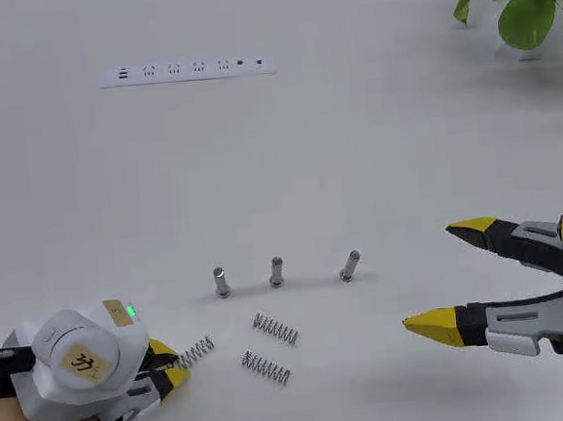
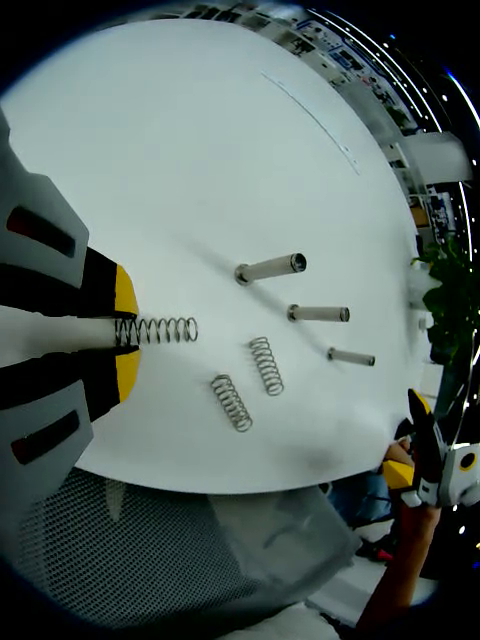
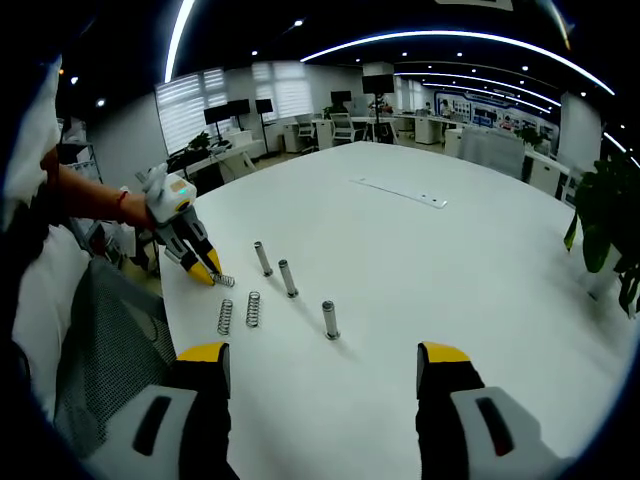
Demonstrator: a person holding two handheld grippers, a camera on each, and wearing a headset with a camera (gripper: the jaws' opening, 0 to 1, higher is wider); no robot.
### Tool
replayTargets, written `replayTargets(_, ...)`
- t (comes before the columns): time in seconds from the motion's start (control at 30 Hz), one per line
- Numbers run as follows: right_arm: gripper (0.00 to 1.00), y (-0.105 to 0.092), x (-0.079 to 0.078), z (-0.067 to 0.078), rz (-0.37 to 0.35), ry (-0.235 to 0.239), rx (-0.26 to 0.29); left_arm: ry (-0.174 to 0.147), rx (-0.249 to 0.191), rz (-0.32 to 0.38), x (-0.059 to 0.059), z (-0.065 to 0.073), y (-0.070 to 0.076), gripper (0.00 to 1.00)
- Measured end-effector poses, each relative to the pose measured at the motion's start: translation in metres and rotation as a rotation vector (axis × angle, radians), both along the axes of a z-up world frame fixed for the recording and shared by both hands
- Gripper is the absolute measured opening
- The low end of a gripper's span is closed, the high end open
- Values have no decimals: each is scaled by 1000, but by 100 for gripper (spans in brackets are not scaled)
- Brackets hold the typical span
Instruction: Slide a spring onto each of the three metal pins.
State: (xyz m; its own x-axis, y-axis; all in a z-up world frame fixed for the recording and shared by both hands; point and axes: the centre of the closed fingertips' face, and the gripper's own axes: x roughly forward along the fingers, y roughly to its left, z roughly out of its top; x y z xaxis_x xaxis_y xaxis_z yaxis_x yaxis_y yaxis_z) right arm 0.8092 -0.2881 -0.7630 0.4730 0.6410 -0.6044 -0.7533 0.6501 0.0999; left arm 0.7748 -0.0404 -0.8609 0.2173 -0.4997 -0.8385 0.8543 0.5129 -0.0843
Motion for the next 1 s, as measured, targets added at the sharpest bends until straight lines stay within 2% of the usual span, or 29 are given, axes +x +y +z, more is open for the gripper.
replayTargets(0.6, 77, 3, 2, 4, 6, -8, -8, 4, -34, 22, -4, -1, 4, 10)
replayTargets(1.0, 77, 3, 0, -1, 5, 12, -8, 23, -87, 76, -6, 1, 2, 10)
